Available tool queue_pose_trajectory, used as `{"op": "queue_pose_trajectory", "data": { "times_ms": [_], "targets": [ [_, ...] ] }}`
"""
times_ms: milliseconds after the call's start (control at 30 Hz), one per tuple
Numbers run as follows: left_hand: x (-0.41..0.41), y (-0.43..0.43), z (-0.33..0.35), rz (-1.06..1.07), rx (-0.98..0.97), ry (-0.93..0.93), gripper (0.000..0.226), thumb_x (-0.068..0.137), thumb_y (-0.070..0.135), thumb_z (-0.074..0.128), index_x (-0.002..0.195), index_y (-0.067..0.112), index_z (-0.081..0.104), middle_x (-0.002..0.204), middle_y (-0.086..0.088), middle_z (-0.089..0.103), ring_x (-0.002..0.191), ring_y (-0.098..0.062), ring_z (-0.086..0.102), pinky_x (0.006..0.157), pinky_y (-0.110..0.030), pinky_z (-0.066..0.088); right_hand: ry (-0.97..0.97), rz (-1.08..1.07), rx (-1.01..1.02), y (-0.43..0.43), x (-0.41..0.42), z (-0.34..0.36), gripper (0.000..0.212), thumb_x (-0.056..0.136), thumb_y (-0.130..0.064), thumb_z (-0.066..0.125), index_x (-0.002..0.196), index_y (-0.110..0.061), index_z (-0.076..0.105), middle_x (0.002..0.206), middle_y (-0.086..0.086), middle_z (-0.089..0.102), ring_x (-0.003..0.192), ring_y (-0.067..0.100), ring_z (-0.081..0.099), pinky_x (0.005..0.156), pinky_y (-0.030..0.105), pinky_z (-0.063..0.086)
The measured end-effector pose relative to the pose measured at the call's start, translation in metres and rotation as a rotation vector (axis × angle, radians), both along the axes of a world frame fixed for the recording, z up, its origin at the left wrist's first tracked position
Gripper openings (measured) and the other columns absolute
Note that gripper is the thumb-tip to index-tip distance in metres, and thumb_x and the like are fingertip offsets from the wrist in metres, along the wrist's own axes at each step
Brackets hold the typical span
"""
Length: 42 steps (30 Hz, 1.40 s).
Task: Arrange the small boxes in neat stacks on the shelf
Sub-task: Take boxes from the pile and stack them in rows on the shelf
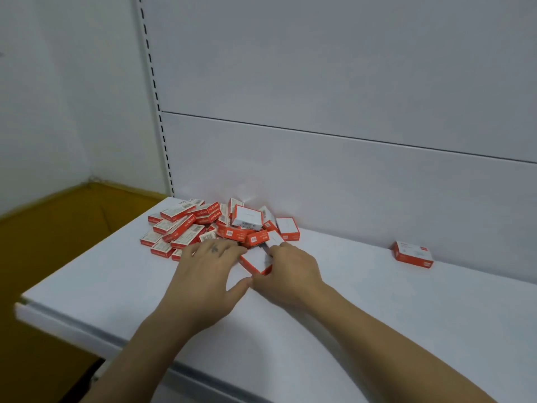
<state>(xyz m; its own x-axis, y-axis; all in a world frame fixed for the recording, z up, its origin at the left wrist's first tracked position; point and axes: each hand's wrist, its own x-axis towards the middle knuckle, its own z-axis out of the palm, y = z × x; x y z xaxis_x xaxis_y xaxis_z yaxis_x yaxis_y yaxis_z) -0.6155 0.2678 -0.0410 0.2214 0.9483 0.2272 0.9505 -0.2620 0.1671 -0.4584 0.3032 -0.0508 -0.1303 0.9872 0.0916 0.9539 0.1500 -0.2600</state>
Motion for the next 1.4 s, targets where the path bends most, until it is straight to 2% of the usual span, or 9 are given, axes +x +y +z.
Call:
{"op": "queue_pose_trajectory", "data": {
  "times_ms": [100, 333, 533, 633, 733, 900, 1067, 1267, 1400],
  "targets": [
    [0.006, 0.001, 0.001, -0.008, 0.002, 0.003, 0.062, 0.090, 0.062, 0.042, 0.144, 0.041, 0.023, 0.154, 0.014, 0.024, 0.144, -0.013, 0.017, 0.117, -0.040, 0.013, 0.034, 0.000, -0.053, -0.004, 0.016, 0.008, 0.025, 0.068, -0.044, 0.067, 0.079, -0.024, 0.055, 0.081, -0.006, 0.053, 0.074, 0.014, 0.056, 0.058, 0.027, 0.044],
    [0.042, 0.014, 0.010, -0.174, 0.030, -0.048, 0.068, 0.088, 0.054, 0.054, 0.145, 0.037, 0.022, 0.154, 0.008, 0.026, 0.142, -0.016, 0.021, 0.115, -0.042, 0.019, 0.173, 0.014, -0.010, -0.013, 0.082, 0.033, 0.056, 0.072, -0.021, 0.072, 0.126, -0.027, 0.059, 0.110, 0.001, 0.054, 0.093, 0.019, 0.057, 0.080, 0.028, 0.045],
    [0.101, 0.038, 0.010, -0.326, 0.067, -0.100, 0.071, 0.085, 0.049, 0.060, 0.144, 0.031, 0.025, 0.144, 0.005, 0.039, 0.130, -0.019, 0.036, 0.105, -0.038, 0.032, 0.281, -0.111, 0.092, -0.023, 0.136, 0.037, 0.057, 0.073, -0.012, 0.072, 0.126, -0.030, 0.057, 0.115, -0.006, 0.051, 0.087, 0.011, 0.059, 0.081, 0.023, 0.046],
    [0.133, 0.048, 0.011, -0.394, 0.040, -0.103, 0.076, 0.085, 0.047, 0.061, 0.147, 0.033, 0.019, 0.147, 0.004, 0.036, 0.132, -0.020, 0.035, 0.106, -0.039, 0.033, 0.393, -0.177, 0.147, -0.033, 0.156, 0.030, 0.057, 0.075, -0.006, 0.070, 0.125, -0.032, 0.056, 0.114, -0.009, 0.048, 0.081, 0.001, 0.060, 0.070, 0.006, 0.041],
    [0.163, 0.057, 0.010, -0.470, 0.026, -0.138, 0.070, 0.083, 0.042, 0.066, 0.142, 0.033, 0.030, 0.141, 0.005, 0.044, 0.126, -0.018, 0.042, 0.103, -0.037, 0.036, 0.479, -0.222, 0.191, -0.043, 0.170, 0.011, 0.058, 0.075, -0.004, 0.068, 0.123, -0.034, 0.057, 0.113, -0.011, 0.049, 0.083, -0.002, 0.059, 0.071, 0.005, 0.042],
    [0.185, 0.057, -0.014, -0.495, -0.037, -0.444, 0.050, 0.078, 0.036, 0.074, 0.123, 0.031, 0.052, 0.118, 0.012, 0.057, 0.097, -0.006, 0.055, 0.086, -0.028, 0.049, 0.618, -0.343, 0.255, -0.046, 0.186, -0.002, 0.055, 0.076, -0.004, 0.069, 0.121, -0.034, 0.060, 0.117, -0.012, 0.057, 0.085, -0.003, 0.061, 0.081, 0.021, 0.052],
    [0.173, 0.053, -0.025, -0.446, -0.082, -0.628, 0.051, 0.076, 0.032, 0.078, 0.120, 0.031, 0.052, 0.110, 0.017, 0.051, 0.093, -0.001, 0.052, 0.081, -0.016, 0.047, 0.690, -0.326, 0.219, -0.045, 0.179, -0.006, 0.051, 0.081, -0.003, 0.066, 0.124, -0.028, 0.060, 0.097, -0.016, 0.063, 0.083, -0.005, 0.060, 0.069, 0.004, 0.045],
    [0.167, 0.053, -0.019, -0.450, -0.133, -0.743, 0.050, 0.075, 0.023, 0.080, 0.117, 0.033, 0.054, 0.099, 0.017, 0.058, 0.089, 0.002, 0.054, 0.076, -0.008, 0.042, 0.779, -0.288, 0.190, -0.046, 0.170, -0.004, 0.055, 0.083, -0.008, 0.063, 0.132, -0.028, 0.052, 0.113, -0.012, 0.061, 0.097, -0.001, 0.060, 0.076, 0.010, 0.049],
    [0.170, 0.052, -0.019, -0.438, -0.222, -0.900, 0.048, 0.074, 0.022, 0.081, 0.113, 0.036, 0.056, 0.088, 0.007, 0.066, 0.080, -0.009, 0.062, 0.074, -0.018, 0.052, 0.819, -0.299, 0.127, -0.037, 0.169, 0.008, 0.051, 0.081, -0.021, 0.070, 0.129, -0.029, 0.055, 0.110, -0.020, 0.061, 0.088, -0.002, 0.062, 0.075, 0.015, 0.050]
  ]
}}
